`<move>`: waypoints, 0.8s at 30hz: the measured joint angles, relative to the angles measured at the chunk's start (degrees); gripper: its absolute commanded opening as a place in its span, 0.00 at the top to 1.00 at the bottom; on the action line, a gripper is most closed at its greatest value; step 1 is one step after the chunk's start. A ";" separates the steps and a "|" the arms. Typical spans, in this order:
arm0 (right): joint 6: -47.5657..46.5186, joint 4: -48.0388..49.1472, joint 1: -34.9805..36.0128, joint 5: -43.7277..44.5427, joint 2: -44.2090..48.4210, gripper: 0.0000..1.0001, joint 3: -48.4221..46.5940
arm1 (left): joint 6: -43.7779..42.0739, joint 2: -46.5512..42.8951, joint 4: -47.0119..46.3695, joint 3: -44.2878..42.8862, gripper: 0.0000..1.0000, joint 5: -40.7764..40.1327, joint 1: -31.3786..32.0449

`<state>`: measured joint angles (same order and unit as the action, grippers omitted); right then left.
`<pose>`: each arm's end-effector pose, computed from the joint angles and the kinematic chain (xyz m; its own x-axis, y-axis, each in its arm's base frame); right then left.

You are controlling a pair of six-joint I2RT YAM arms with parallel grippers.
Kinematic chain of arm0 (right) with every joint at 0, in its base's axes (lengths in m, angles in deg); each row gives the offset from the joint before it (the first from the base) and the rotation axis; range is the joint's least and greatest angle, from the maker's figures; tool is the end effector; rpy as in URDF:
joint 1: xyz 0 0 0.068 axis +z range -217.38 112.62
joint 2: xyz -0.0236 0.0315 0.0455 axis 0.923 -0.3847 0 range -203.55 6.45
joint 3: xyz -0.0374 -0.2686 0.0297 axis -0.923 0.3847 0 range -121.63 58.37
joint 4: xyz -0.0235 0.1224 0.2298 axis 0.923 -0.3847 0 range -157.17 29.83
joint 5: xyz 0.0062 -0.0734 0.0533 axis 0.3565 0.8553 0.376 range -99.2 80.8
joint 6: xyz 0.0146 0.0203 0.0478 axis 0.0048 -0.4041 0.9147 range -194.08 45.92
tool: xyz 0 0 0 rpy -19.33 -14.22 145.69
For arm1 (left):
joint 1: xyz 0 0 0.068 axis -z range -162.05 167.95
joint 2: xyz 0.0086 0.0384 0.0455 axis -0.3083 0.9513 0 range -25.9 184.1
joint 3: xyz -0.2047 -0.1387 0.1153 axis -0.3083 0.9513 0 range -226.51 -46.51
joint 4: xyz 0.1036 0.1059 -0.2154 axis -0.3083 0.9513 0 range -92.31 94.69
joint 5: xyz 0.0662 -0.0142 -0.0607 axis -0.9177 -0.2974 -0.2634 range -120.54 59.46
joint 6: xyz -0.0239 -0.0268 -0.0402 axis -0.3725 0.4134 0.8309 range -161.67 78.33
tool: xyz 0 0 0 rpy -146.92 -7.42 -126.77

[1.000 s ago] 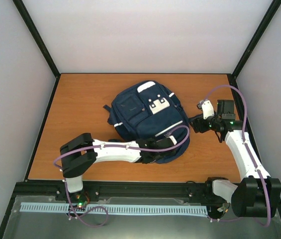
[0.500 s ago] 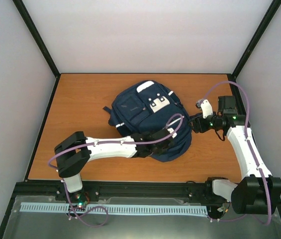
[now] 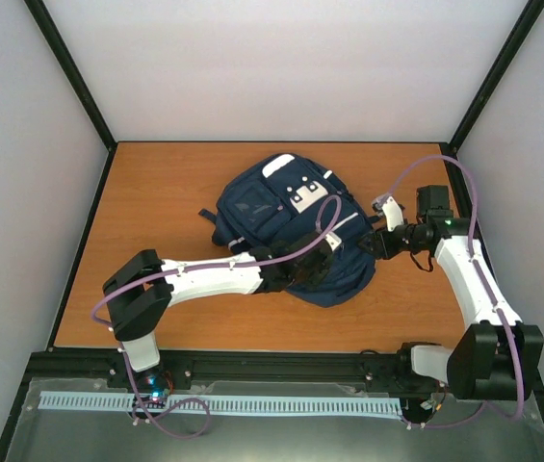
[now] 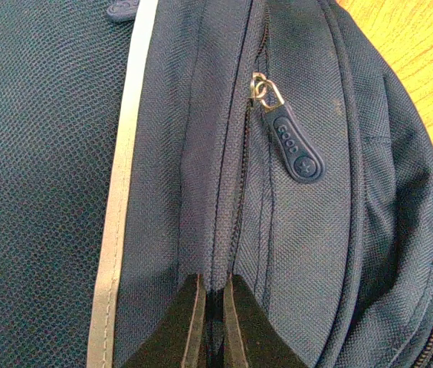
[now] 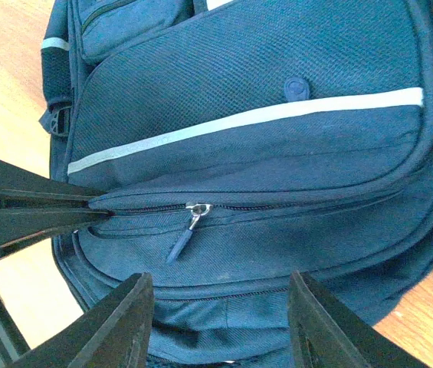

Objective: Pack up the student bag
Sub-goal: Zip the student bag at the center of the board.

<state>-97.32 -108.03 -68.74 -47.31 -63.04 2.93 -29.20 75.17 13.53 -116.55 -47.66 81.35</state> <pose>0.2282 0.0165 0.2695 -0.7032 -0.2937 -0.6475 -0.5976 0.7375 0.3145 0.1819 -0.3399 0.2189 -0.4842 0.5059 -0.7138 0.6757 0.7346 0.0622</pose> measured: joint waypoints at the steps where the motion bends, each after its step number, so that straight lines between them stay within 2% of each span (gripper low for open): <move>1: -0.04 0.02 0.07 -0.52 -0.74 0.51 0.00 | 0.24 0.00 -0.07 -0.11 0.99 0.07 -0.07; 9: 0.04 0.48 4.42 -1.29 -2.89 0.58 0.09 | 1.64 0.00 -0.68 -0.74 0.99 0.37 -0.28; 18: 0.90 2.80 10.25 2.86 -6.54 0.64 0.44 | 2.38 0.00 -0.96 -0.85 0.99 0.76 -0.42; 24: 1.92 4.22 12.11 5.60 -7.67 0.78 0.68 | 2.43 -0.02 -0.98 -0.87 0.99 0.76 -0.42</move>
<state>-95.40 -103.81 -56.63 -41.71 -70.71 3.60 -26.78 75.15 12.54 -117.43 -46.90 80.94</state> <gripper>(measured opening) 0.286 0.062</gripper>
